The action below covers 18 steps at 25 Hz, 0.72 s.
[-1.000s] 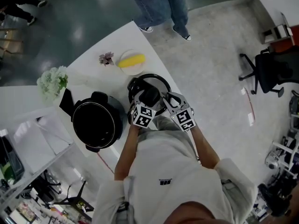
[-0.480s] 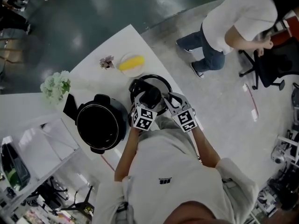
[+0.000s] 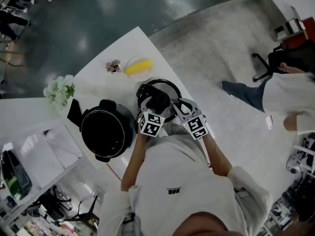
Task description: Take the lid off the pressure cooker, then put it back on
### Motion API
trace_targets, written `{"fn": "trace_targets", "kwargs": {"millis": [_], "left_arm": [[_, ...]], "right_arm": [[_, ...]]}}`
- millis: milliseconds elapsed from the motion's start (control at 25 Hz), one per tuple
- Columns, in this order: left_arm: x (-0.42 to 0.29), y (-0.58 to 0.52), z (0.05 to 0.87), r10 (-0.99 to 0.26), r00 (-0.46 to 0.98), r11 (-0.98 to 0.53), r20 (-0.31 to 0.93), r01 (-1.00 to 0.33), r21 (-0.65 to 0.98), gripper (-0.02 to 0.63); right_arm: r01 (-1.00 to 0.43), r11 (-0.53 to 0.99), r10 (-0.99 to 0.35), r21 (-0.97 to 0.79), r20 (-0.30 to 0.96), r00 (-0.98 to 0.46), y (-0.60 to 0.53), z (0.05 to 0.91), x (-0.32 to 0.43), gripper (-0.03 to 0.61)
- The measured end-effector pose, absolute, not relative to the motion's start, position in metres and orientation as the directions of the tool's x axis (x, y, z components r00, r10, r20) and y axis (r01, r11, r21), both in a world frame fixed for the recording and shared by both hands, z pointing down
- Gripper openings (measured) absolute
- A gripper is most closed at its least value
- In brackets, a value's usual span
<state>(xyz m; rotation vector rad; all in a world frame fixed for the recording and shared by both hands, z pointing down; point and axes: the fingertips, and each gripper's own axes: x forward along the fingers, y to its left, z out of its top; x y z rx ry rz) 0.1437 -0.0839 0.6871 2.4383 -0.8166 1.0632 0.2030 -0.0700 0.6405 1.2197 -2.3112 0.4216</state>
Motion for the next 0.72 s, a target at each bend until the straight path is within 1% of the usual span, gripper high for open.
{"fn": "trace_targets", "kwargs": {"millis": [400, 560, 720], "left_arm": [[0.147, -0.087, 0.703, -0.350, 0.497, -0.743, 0.794, -0.663, 0.088, 0.367], [0.148, -0.090, 0.711, -0.350, 0.472, -0.724, 0.809, -0.684, 0.086, 0.342], [0.150, -0.091, 0.718, -0.348, 0.458, -0.709, 0.818, -0.699, 0.090, 0.331]], "right_arm": [[-0.812, 0.581, -0.654, -0.054, 0.564, -0.505, -0.074, 0.645, 0.209, 0.095], [-0.804, 0.591, -0.642, -0.060, 0.569, -0.514, -0.077, 0.648, 0.212, 0.094], [-0.798, 0.599, -0.634, -0.065, 0.571, -0.522, -0.081, 0.650, 0.215, 0.094]]}}
